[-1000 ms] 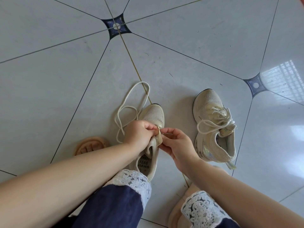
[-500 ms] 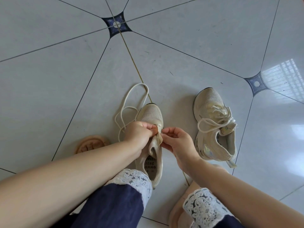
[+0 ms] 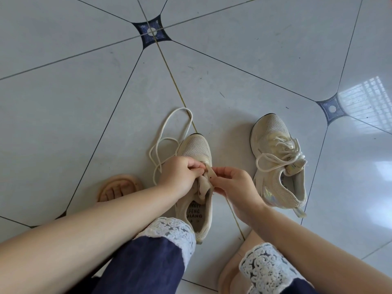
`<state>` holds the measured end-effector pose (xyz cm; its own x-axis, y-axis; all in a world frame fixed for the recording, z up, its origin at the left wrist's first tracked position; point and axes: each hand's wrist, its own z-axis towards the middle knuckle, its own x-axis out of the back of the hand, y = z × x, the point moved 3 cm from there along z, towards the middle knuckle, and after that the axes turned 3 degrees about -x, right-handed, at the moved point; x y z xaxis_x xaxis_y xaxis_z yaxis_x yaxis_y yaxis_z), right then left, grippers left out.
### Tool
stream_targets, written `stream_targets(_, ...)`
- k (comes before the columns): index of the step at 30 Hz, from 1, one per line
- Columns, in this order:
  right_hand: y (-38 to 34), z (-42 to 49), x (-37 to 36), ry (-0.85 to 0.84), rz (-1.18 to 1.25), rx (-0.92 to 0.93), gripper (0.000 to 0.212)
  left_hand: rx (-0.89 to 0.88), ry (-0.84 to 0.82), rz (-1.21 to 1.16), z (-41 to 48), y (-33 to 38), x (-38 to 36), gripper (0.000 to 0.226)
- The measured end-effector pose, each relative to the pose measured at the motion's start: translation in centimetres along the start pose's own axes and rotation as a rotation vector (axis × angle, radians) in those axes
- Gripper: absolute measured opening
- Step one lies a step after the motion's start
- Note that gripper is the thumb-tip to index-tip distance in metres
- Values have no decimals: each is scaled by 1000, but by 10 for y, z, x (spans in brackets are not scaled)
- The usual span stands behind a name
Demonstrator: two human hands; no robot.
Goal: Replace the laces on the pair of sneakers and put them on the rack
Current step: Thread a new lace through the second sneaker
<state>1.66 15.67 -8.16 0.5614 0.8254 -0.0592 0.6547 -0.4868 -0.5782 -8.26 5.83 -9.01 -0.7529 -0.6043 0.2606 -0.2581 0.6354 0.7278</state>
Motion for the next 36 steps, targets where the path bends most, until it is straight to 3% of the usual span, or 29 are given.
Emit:
stream_targets(7, 1, 1, -3, -88, 218, -103, 26, -87, 69, 94, 1, -4, 0, 28)
stream_targets(12, -1, 3, 5, -160, 307, -163, 17, -133, 70, 190, 1, 1, 1, 30)
stream_targets(18, -3, 10, 3, -12, 119, -162, 8, -141, 3, 164, 1, 3, 1, 26)
stream_targets(27, -3, 7, 0, -5, 21, -83, 9, -149, -10, 176, -3, 7, 1, 15)
stream_targets(30, -4, 8, -3, 35, -13, -57, 12, -205, -7, 172, -10, 11, 0, 19)
stream_targets(34, -6, 8, -3, 94, -76, 8, 23, -349, 52, 375, -16, 13, -6, 42)
stream_targets(36, -5, 8, -2, 102, -60, 16, 24, -348, 49, 466, -12, 15, -4, 42)
